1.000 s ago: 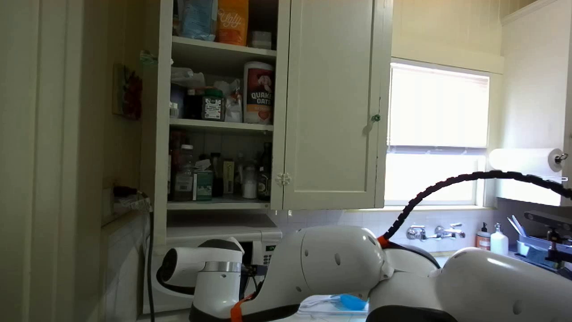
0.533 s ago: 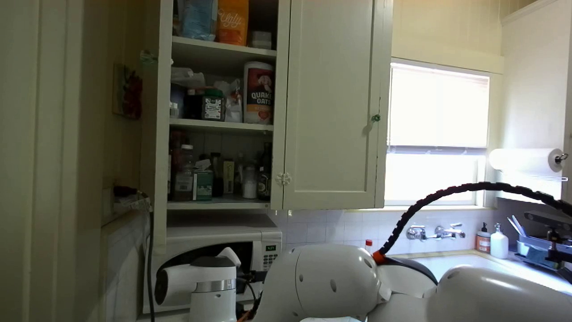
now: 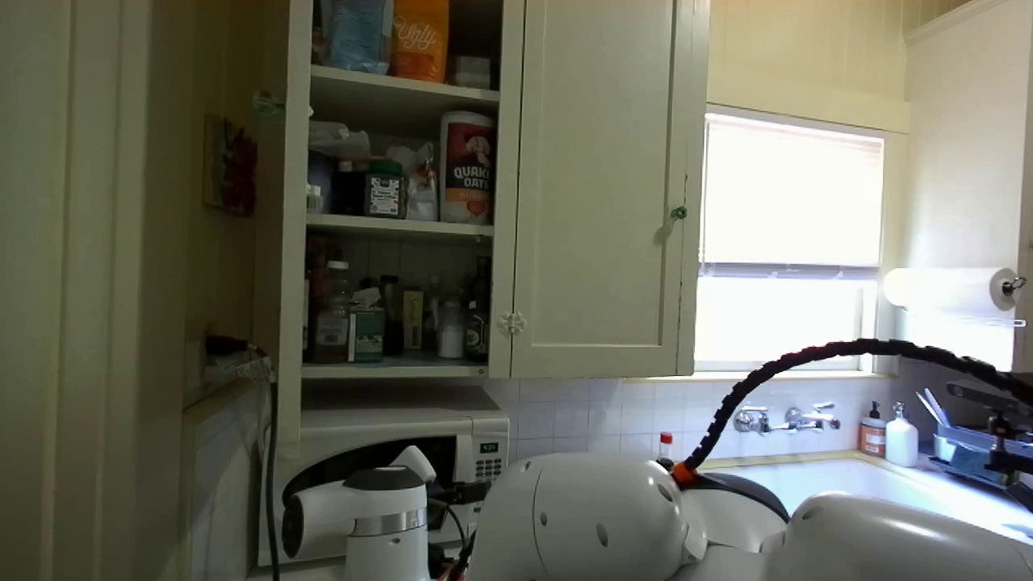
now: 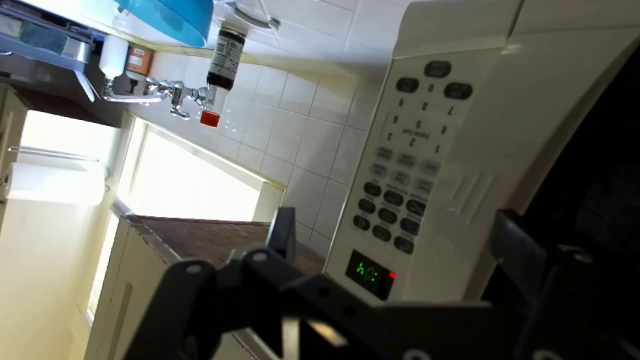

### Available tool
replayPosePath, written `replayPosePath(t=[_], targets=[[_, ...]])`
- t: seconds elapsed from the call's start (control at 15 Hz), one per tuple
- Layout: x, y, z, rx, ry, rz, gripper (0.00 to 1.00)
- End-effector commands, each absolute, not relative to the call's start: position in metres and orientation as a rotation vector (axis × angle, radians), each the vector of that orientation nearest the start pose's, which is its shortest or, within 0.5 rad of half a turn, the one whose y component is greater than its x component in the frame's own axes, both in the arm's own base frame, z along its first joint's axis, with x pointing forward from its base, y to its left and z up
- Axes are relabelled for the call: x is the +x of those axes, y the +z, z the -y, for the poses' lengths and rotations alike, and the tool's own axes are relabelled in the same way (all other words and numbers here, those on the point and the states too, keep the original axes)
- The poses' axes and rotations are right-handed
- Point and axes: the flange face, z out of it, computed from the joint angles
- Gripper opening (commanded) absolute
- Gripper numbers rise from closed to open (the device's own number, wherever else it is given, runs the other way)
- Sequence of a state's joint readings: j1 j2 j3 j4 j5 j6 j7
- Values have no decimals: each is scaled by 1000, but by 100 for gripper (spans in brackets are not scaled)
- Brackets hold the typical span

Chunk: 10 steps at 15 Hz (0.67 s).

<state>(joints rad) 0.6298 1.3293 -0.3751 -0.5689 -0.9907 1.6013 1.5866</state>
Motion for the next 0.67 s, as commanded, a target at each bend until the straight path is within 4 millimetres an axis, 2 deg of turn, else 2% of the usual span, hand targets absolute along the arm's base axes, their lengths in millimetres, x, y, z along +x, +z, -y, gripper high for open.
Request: replayPosePath(t=[0.0, 0.27, 0.6], targets=[[740, 252, -295, 1746, 1188, 847, 100], [757, 267, -275, 1761, 1204, 774, 100], [772, 283, -262, 1791, 1223, 694, 100]])
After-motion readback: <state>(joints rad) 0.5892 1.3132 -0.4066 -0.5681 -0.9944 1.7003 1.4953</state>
